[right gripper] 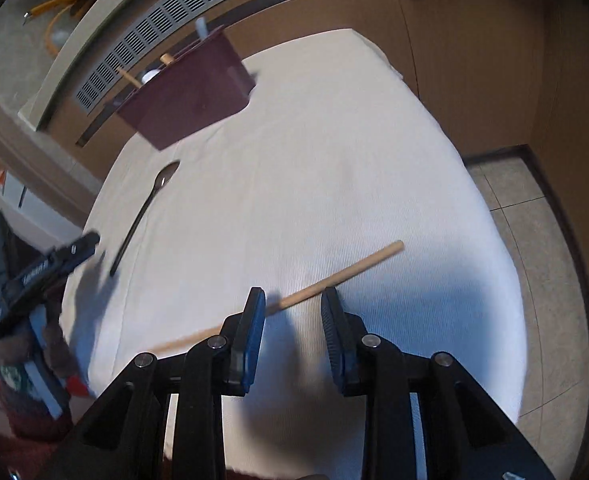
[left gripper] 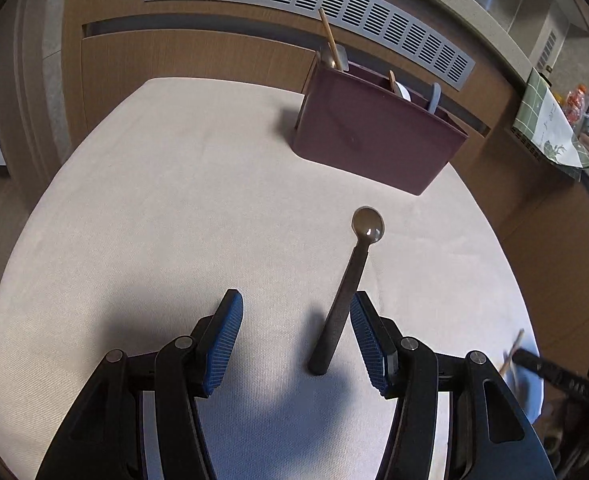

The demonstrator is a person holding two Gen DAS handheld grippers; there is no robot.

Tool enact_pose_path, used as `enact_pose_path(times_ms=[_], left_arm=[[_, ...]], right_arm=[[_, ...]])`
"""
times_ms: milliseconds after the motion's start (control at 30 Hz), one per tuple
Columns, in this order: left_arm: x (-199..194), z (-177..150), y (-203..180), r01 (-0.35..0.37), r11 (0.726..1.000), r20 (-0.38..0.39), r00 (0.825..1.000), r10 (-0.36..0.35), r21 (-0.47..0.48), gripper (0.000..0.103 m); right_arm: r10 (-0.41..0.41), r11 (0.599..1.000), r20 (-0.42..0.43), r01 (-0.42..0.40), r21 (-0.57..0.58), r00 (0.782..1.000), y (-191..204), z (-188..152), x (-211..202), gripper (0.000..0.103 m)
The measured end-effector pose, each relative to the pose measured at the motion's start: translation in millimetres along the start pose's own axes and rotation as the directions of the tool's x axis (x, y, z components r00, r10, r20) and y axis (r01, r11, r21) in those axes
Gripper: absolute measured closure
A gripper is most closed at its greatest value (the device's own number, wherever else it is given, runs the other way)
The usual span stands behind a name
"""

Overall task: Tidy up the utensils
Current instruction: 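Move both open tools back over the remaining utensils on the table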

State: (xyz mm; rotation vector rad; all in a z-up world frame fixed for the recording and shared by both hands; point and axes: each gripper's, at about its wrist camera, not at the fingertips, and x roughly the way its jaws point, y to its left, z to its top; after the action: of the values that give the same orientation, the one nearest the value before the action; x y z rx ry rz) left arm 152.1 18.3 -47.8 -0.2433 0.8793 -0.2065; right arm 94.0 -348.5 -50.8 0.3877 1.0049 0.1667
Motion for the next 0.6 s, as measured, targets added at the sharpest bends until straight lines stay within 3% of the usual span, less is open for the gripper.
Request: enact_pose_path(times_ms=[167,333,600], left_arm=[[6.1,1.0,-2.3,-0.018,1.0,-0.011,1.0,0.018,0.01,0.046],[12.3,-1.0,-5.5,-0.034,0.999,-0.031,0.999,0.035,0.033,0.046],[13.8,-3.1,-12.3,-0.039,0.997,-0.046,0.998,0.042,0.061,0.046]], right_arm=[[-0.092,0.994,0.026,0.093,-0.06,0.995,25.5,39.2,31.6,0.071],[-0.083,0.983,0.011,0.083,-0.163,0.997,60.4,54.5,56.9,0.067],[-0.142,0.946,0.033,0.145,-0.291,0.989,104.0,70.7,86.9,0.063]])
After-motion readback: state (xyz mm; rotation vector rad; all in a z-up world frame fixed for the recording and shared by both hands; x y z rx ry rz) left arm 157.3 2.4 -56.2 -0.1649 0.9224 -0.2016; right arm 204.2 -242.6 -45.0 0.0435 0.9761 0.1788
